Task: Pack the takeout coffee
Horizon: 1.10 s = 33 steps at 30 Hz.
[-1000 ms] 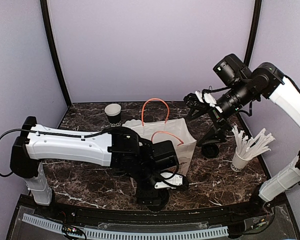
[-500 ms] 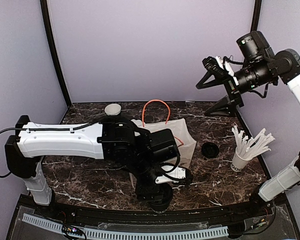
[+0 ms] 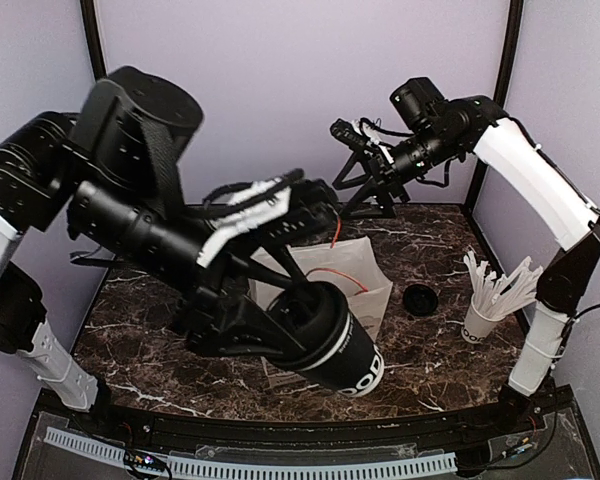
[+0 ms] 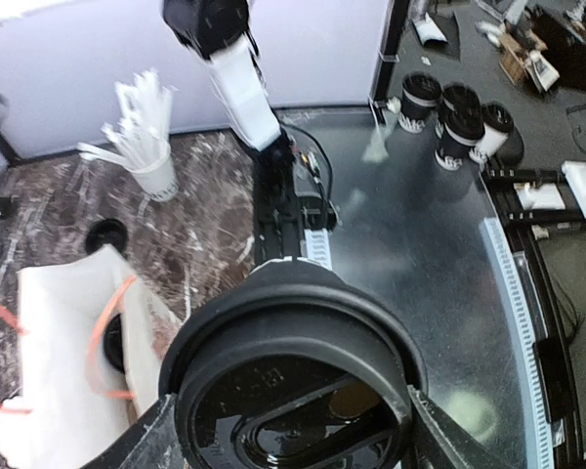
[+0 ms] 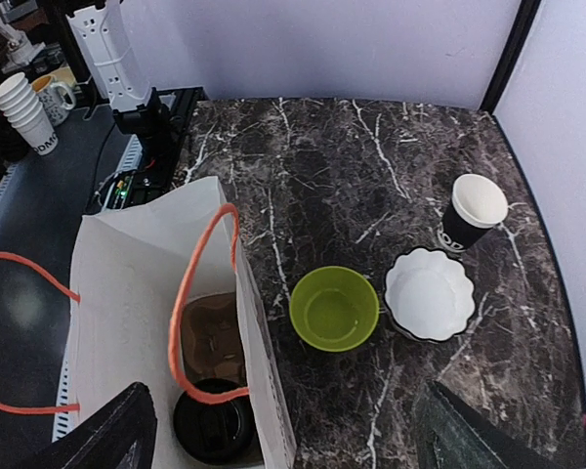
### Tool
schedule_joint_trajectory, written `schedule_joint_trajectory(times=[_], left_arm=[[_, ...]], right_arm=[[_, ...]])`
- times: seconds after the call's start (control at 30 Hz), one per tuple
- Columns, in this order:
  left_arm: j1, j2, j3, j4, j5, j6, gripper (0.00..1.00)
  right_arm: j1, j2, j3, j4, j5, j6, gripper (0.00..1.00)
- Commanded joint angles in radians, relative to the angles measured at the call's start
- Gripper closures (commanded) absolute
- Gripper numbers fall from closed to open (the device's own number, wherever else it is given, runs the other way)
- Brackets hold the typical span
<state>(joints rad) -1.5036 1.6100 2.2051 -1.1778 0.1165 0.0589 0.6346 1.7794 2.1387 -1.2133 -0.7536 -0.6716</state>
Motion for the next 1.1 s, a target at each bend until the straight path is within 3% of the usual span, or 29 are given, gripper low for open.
schedule_joint_trajectory(times=[0.0, 0.13, 0.27, 0.3, 0.33, 0.4, 0.7, 1.07], left_arm=[[0.001, -0.1, 0.025, -0.062, -0.091, -0.045, 0.39], [0.002, -0.17, 0.064, -0.056, -0.196, -0.017, 0.39], [0.0, -0.228, 0.053, -0.048, -0.391, 0.012, 0.38], [0.001, -0.231, 0.043, -0.047, -0.457, 0.021, 0.38], [0.002, -0.236, 0.037, -0.044, -0.487, 0.026, 0.37], [0.002, -0.235, 0.013, -0.033, -0.55, 0.042, 0.36], [0.038, -0.148, -0.035, 0.027, -0.628, 0.101, 0.37], [0.067, -0.048, -0.116, -0.009, -0.495, 0.07, 0.43]], right_arm=[[0.02, 0.016, 0.062, -0.092, -0.135, -0.059, 0.09], [0.067, 0.024, 0.038, -0.109, -0.124, -0.066, 0.15], [0.093, 0.041, 0.007, -0.017, -0.124, 0.044, 0.37], [0.094, 0.051, 0.011, 0.005, -0.12, 0.082, 0.52], [0.094, 0.065, 0.022, 0.007, -0.108, 0.104, 0.78], [0.09, 0.076, 0.047, -0.003, -0.072, 0.126, 1.0], [0.041, -0.139, -0.134, 0.088, -0.069, 0.199, 1.0], [0.126, -0.325, -0.44, 0.154, -0.206, 0.219, 1.0]])
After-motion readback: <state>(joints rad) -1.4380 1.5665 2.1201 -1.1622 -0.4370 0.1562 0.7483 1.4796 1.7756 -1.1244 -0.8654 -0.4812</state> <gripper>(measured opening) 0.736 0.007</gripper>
